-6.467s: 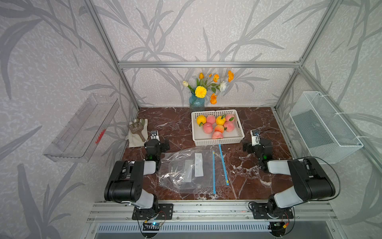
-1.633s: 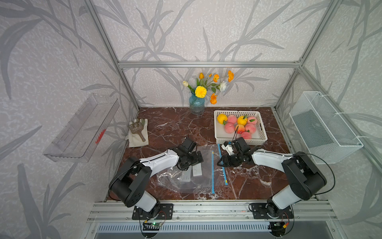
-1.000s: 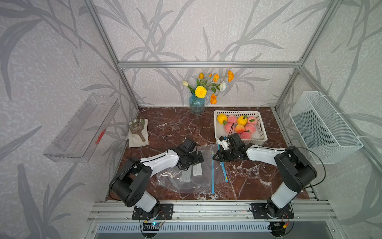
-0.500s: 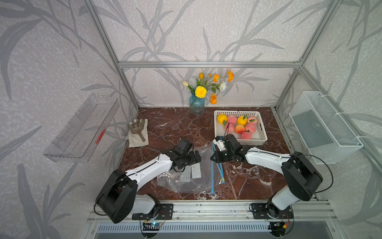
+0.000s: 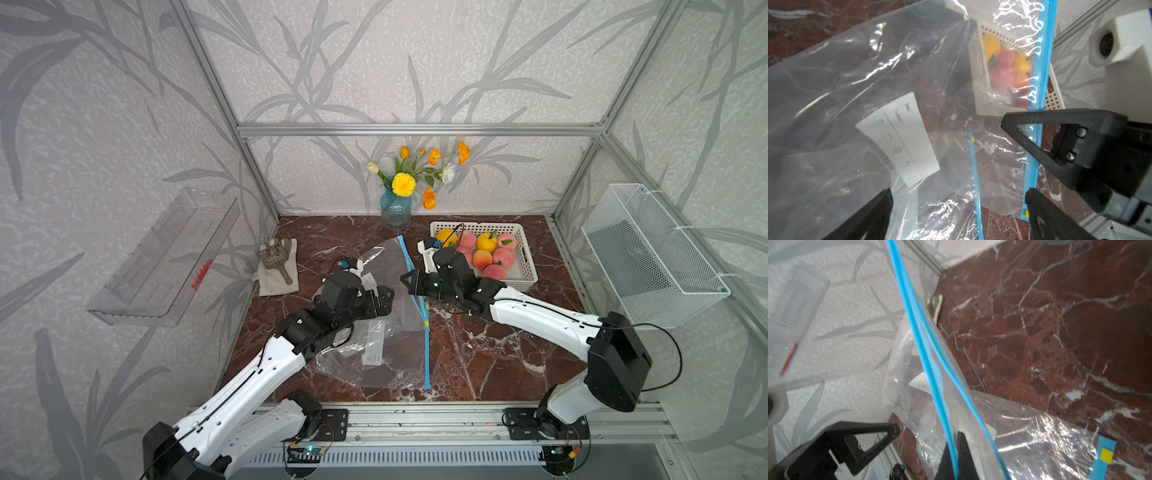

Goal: Place the peach in a zip-top bag and seal the zipper
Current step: Open the zipper food storage bag.

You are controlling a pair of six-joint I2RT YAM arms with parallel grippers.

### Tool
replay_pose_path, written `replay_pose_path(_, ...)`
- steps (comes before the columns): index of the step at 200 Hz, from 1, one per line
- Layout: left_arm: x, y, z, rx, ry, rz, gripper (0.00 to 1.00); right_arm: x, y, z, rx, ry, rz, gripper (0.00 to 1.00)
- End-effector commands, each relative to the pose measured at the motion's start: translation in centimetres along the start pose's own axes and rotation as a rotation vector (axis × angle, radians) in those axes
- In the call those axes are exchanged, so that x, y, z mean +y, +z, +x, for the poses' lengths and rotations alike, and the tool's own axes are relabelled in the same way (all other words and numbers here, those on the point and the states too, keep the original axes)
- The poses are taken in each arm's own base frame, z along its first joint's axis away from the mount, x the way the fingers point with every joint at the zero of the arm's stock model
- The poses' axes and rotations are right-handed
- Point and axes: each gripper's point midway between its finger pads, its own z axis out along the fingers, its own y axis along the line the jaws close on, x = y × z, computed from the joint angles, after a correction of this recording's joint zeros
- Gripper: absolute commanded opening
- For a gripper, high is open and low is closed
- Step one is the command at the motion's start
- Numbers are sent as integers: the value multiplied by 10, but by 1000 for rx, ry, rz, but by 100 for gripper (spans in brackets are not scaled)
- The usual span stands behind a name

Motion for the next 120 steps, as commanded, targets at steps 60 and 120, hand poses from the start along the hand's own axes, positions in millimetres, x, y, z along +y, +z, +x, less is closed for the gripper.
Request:
replay_pose_path(60,-12,12,-4,47,128,8,99,-49,-15,-27,-250,300,203,0)
replay_pose_path(120,-1,26,30,107,133,-36,99,-67,-15,12,-117,476,274,0)
